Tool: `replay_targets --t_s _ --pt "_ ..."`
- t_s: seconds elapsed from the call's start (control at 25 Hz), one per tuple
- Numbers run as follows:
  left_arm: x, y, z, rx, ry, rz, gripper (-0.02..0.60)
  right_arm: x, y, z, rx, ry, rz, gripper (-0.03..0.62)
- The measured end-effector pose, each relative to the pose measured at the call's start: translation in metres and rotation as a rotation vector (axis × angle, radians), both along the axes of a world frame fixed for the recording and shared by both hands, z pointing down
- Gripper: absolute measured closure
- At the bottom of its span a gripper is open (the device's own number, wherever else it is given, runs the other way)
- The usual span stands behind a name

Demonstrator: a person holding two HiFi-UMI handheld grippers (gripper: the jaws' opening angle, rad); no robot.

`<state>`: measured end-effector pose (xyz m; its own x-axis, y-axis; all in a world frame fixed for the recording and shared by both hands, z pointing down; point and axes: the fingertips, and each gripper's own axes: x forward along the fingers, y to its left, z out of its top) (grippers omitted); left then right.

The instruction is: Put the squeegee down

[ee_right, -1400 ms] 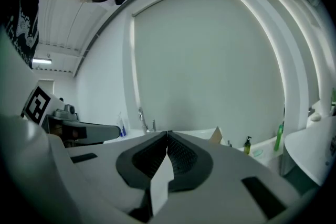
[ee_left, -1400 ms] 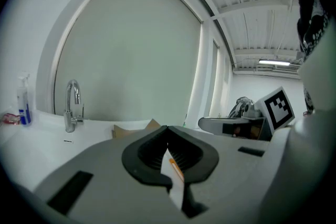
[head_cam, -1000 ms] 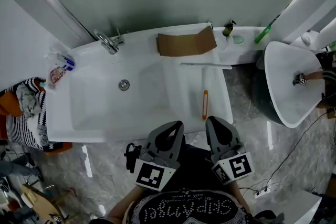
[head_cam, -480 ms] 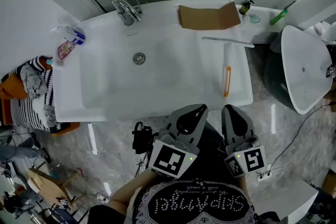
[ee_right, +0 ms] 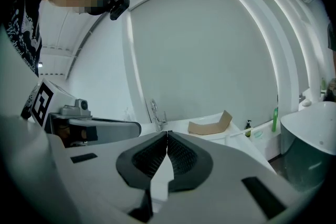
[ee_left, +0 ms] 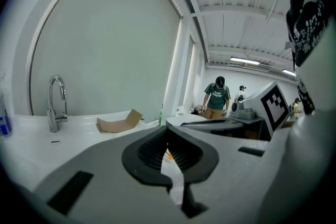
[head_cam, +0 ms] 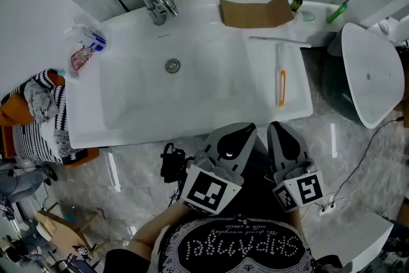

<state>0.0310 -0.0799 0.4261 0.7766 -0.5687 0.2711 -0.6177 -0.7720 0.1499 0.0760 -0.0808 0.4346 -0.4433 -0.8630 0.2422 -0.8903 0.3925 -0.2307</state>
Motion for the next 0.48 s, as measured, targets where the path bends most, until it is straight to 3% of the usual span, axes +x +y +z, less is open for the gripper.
replay_targets --t_s 0.48 --pt "-0.025 0.006 0.001 -0.041 0.046 -0.025 0.577 -0.019 0.004 0.003 -0.036 -0.002 -0.001 0.572"
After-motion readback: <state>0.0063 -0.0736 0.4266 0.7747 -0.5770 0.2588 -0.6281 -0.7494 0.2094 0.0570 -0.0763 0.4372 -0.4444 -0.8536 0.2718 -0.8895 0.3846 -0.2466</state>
